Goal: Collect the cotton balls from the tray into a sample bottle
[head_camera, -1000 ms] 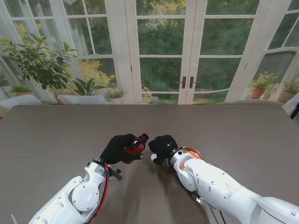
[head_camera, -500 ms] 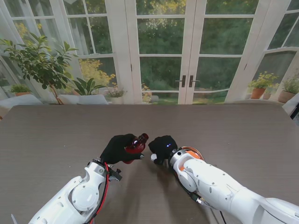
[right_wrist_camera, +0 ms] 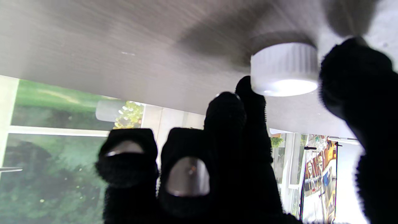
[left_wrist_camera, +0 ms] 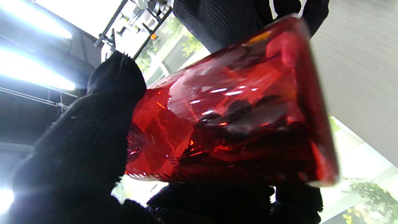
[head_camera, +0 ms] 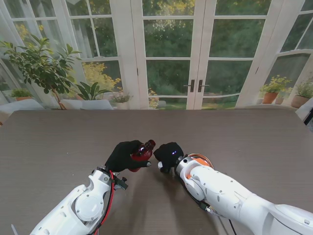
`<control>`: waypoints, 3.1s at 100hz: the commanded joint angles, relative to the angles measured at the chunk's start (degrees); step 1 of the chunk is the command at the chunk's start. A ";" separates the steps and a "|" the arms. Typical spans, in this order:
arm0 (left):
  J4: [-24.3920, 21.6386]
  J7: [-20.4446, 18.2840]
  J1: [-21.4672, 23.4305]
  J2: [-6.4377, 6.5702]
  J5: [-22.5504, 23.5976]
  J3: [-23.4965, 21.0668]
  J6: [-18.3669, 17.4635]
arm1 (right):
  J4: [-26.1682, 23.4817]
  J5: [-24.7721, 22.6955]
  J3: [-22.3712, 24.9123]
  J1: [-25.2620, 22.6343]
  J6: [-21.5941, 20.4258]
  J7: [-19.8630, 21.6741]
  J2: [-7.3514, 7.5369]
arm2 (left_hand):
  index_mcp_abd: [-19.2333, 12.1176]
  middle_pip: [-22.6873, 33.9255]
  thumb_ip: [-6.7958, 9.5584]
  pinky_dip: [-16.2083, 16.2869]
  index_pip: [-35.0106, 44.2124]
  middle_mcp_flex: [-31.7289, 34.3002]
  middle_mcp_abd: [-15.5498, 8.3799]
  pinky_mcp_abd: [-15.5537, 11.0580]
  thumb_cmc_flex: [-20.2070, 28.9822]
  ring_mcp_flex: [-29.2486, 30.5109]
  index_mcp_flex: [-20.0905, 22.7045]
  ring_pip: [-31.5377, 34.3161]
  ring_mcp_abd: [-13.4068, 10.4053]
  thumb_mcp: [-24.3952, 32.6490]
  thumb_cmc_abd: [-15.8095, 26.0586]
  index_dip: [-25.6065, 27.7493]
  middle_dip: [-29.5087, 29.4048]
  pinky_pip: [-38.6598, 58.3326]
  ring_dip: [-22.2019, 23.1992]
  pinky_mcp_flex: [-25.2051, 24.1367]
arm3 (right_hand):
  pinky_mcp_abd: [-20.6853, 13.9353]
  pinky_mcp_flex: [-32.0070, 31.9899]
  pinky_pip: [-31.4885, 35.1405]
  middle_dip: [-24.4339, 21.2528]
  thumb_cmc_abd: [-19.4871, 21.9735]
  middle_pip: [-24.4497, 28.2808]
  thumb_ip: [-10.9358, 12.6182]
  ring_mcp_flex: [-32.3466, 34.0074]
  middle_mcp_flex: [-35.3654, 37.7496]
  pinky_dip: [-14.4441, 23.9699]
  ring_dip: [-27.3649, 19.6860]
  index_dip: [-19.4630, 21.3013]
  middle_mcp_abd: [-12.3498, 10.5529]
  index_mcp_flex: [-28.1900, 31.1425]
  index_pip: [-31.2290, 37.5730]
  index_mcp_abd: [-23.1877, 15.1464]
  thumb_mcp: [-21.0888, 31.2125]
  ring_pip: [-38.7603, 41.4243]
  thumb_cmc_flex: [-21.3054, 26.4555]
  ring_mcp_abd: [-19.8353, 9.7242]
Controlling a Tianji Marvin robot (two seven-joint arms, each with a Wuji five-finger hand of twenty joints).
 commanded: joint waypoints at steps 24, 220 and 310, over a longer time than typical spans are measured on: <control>-0.12 -1.19 -0.13 -0.34 -0.43 0.23 -0.24 | 1.84 0.60 -0.94 0.47 0.01 0.63 -1.05 | -17.87 2.79 3.30 -0.70 16.90 5.06 -9.95 -4.67 14.14 1.24 8.20 -0.01 -2.53 15.96 9.76 3.13 0.94 -0.63 0.39 -1.25 | 0.64 1.97 5.19 1.63 -2.64 0.78 -5.51 1.25 4.07 0.64 1.78 1.32 -1.06 1.95 1.43 1.08 3.17 3.82 5.23 -3.86; 0.08 -1.28 -0.11 -0.33 -0.51 0.43 -0.06 | 4.37 1.52 -2.39 0.93 -5.16 1.03 -1.04 | -17.66 2.79 3.18 -0.66 16.71 4.89 -9.76 -4.68 14.01 1.12 8.13 -0.01 -2.55 16.00 9.87 3.18 0.87 -0.70 0.41 -1.37 | -0.33 -0.16 5.06 2.68 21.11 0.81 -9.18 1.20 2.60 1.04 0.87 -9.56 -1.19 1.15 19.80 -4.21 2.22 2.52 9.72 -2.52; 0.29 -1.86 -0.32 -0.38 -1.52 0.60 0.45 | -3.50 3.58 6.43 -2.37 -2.80 5.17 0.99 | -17.62 2.83 3.20 -0.64 16.62 4.93 -9.80 -4.75 14.05 1.07 8.11 -0.02 -2.50 15.94 9.91 3.16 0.87 -0.71 0.41 -1.40 | -0.44 -0.21 5.01 2.13 21.09 1.18 -9.19 1.20 2.39 0.84 0.87 -10.04 -0.98 0.76 20.74 -3.93 2.27 2.56 9.83 -2.22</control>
